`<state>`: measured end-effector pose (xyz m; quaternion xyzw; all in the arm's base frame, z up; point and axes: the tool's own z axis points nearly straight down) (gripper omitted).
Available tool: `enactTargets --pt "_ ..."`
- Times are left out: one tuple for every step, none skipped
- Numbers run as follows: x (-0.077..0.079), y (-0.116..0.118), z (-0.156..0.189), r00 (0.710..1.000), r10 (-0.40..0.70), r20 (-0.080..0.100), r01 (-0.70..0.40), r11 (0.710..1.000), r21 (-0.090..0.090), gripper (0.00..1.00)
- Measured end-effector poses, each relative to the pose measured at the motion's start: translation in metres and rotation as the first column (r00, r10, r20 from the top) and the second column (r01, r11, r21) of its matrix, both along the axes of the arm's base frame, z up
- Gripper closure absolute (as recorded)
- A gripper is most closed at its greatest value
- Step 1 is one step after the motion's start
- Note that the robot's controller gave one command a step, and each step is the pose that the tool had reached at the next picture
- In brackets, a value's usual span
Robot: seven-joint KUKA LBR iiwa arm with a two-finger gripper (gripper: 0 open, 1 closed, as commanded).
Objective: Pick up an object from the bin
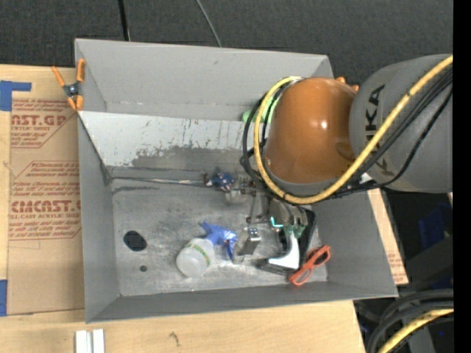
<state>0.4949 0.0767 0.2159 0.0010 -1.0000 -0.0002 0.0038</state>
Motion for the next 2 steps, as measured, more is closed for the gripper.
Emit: enactTargets --pt "0.002 0.0 0.004 1.0 -0.001 0.008 0.001 1.0 0.001 0.0" --pt "0.003 -0.003 -0.049 0.999 0.043 0.015 -0.043 0.999 0.0 0.0"
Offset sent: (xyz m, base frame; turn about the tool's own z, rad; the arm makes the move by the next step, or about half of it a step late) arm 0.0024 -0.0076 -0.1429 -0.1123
